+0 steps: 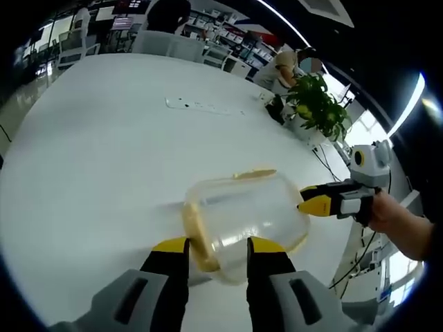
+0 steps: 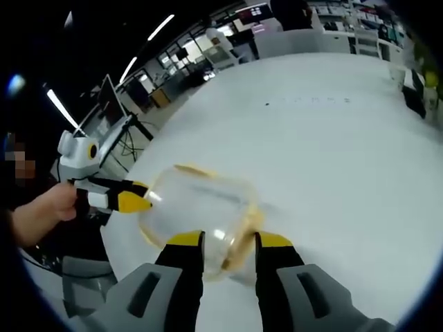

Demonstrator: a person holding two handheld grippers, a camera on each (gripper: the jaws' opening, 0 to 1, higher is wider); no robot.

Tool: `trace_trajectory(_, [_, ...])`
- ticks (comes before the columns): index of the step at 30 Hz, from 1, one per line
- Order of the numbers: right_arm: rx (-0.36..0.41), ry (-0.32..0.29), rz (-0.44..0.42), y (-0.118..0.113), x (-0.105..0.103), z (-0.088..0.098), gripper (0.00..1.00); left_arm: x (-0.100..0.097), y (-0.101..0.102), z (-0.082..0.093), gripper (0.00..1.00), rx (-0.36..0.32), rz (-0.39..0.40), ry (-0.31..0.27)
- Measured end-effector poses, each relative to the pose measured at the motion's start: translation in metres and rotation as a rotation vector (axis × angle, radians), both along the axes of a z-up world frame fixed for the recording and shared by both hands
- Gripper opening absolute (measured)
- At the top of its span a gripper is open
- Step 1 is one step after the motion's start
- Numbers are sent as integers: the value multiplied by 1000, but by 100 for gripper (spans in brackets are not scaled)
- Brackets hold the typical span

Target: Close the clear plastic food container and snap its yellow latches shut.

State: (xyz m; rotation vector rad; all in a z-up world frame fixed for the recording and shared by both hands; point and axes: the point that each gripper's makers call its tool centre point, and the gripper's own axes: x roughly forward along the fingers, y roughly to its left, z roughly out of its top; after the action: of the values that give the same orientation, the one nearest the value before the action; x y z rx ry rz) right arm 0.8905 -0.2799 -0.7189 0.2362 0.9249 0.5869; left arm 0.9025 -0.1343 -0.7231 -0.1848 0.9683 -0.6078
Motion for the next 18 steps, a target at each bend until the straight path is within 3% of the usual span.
trace_trajectory(9, [10, 21, -17, 1, 1, -1, 24, -1, 0, -2, 24, -8, -15, 32])
trace_trajectory(18, [88, 80, -64, 0, 2, -4, 23, 1, -11, -2, 22, -5, -38, 41])
